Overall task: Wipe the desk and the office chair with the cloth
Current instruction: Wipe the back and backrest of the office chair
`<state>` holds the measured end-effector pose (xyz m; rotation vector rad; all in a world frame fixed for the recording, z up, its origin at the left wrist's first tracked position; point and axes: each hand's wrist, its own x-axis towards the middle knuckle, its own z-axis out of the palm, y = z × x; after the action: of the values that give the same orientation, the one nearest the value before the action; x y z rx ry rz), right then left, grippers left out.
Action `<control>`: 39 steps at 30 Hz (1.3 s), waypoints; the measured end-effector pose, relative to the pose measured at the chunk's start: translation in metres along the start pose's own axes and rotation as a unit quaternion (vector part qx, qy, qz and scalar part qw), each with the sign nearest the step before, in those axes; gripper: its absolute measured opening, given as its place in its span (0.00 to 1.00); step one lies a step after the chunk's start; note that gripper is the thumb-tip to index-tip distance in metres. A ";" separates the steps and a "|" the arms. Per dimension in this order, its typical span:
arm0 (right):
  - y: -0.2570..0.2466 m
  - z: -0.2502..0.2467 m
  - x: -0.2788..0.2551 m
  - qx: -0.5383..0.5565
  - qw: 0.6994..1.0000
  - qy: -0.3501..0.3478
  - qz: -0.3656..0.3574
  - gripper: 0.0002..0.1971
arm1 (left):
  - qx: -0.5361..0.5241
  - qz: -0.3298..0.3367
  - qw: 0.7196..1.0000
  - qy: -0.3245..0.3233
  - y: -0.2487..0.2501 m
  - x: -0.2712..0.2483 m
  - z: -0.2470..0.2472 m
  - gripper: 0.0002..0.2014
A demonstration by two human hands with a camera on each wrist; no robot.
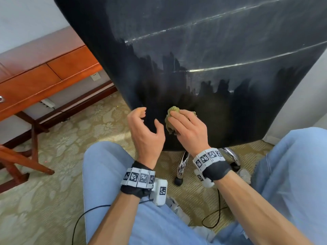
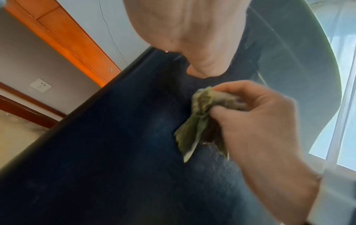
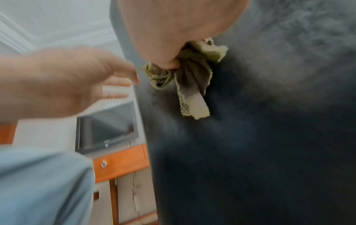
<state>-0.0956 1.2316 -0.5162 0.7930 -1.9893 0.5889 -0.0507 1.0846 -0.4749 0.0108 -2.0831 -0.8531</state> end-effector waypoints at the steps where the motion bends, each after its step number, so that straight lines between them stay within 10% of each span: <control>1: -0.003 -0.005 0.008 0.009 1.000 0.018 0.007 0.11 | 0.004 -0.003 1.000 0.011 -0.001 0.002 -0.003 0.25; 9: 0.001 -0.057 0.116 0.000 0.962 0.272 0.013 0.05 | 0.037 -0.009 0.999 0.017 0.001 0.013 -0.002 0.40; 18: 0.023 -0.017 0.005 -0.060 0.997 0.030 -0.033 0.08 | 0.057 -0.043 0.997 0.012 0.003 0.018 0.011 0.45; 27: 0.028 -0.080 0.104 -0.046 0.966 0.256 0.003 0.04 | 0.028 -0.051 0.998 0.032 0.015 0.020 0.016 0.38; 39: 0.046 -0.060 0.020 -0.058 0.997 0.034 -0.034 0.09 | 0.035 -0.030 0.999 0.025 0.029 0.020 0.028 0.41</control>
<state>-0.1030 1.2964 -0.4736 0.7563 -1.9085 0.4497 -0.0752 1.1170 -0.4550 0.1327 -2.0733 -0.8074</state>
